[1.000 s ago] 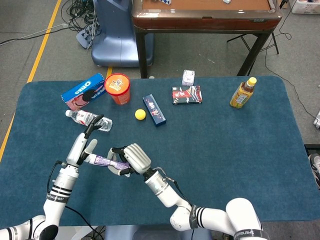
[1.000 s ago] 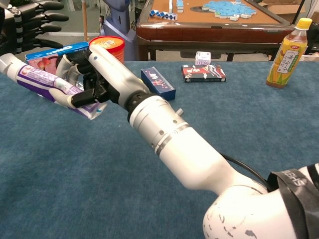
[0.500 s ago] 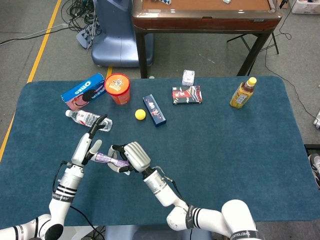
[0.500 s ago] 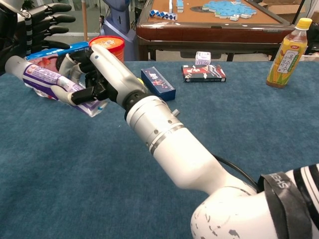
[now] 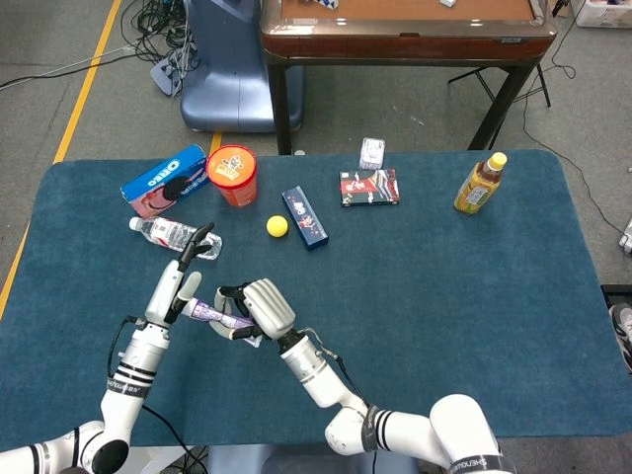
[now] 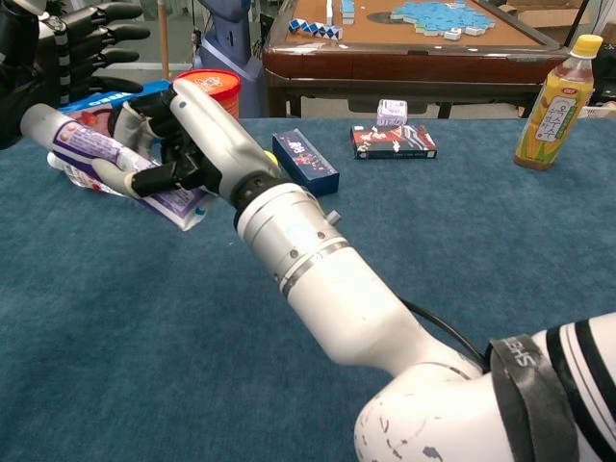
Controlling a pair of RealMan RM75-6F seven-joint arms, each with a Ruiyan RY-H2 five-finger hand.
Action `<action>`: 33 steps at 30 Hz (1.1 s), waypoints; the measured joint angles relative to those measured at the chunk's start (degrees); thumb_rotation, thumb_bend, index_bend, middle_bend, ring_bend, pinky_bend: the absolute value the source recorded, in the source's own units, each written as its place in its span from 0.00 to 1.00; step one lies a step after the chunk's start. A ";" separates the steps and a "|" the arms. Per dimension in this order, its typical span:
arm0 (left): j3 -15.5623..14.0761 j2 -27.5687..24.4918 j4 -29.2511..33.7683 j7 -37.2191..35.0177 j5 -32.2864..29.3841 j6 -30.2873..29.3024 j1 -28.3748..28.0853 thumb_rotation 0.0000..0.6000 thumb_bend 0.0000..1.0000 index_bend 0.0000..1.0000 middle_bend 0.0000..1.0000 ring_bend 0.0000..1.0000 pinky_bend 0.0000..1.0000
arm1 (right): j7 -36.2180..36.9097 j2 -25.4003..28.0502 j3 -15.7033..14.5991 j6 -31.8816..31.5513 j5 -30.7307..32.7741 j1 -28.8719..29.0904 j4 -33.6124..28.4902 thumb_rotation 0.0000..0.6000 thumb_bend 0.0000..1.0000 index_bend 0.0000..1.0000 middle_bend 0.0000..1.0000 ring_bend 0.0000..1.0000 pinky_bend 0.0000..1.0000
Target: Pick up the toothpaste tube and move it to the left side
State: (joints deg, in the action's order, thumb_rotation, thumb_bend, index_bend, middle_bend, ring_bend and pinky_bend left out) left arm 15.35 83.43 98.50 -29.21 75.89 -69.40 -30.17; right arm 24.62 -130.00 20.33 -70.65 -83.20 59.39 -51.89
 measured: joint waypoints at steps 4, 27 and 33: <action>0.29 0.01 0.38 -0.24 -0.21 0.26 -0.09 0.00 0.07 0.00 0.02 0.00 0.10 | 0.16 0.00 -0.87 -0.59 1.35 0.94 0.51 1.00 0.66 0.98 0.90 0.78 0.68; -0.34 -7.71 0.34 5.35 0.10 2.38 0.38 0.00 0.07 0.00 0.02 0.00 0.10 | -5.52 16.25 -8.43 8.25 -0.77 -0.70 -10.55 1.00 0.66 0.98 0.89 0.76 0.65; -0.67 -9.43 0.72 7.61 0.28 1.70 0.95 0.00 0.07 0.00 0.02 0.00 0.10 | -10.34 19.23 -10.36 16.26 -0.33 0.02 -12.39 1.00 0.64 0.92 0.80 0.67 0.52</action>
State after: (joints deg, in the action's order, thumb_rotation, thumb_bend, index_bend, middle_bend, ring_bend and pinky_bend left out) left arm 14.68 73.99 99.22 -21.60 76.17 -67.70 -29.22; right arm 14.28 -110.78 9.97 -54.39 -83.53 59.41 -64.28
